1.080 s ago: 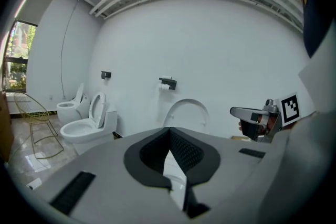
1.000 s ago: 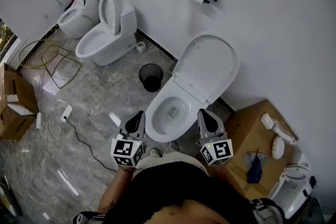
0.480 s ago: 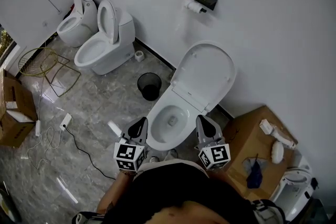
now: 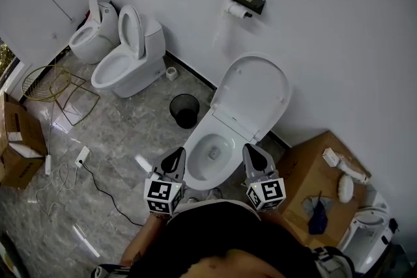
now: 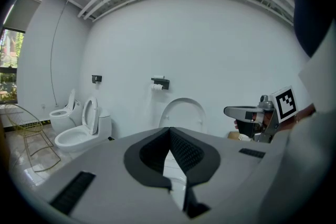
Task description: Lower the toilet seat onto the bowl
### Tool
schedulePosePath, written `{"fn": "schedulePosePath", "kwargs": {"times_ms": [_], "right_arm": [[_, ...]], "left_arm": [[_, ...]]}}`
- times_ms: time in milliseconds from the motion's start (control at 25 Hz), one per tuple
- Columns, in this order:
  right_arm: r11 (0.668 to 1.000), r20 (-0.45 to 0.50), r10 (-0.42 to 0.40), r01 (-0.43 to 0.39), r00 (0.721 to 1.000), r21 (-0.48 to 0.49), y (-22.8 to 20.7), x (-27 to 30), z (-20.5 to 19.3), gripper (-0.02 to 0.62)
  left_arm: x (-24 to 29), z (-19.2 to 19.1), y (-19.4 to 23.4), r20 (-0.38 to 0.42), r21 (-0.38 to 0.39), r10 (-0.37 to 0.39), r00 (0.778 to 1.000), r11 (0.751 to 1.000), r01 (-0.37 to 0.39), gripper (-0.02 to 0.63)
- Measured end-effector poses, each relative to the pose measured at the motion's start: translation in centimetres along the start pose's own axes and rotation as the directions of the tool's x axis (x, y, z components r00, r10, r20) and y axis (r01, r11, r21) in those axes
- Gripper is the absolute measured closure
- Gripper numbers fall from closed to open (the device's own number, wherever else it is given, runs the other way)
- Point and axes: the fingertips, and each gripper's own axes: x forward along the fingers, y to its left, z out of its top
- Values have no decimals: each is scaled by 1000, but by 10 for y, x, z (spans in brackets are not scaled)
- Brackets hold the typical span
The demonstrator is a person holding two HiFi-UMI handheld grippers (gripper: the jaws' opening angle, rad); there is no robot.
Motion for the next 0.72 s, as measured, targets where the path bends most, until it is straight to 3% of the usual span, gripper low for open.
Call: {"fn": "schedulePosePath", "kwargs": {"times_ms": [720], "right_arm": [[1000, -21, -24, 24, 999, 17, -8, 5, -7, 591]], "left_arm": [[10, 2, 7, 0, -23, 8, 1000, 1000, -8, 603]]}}
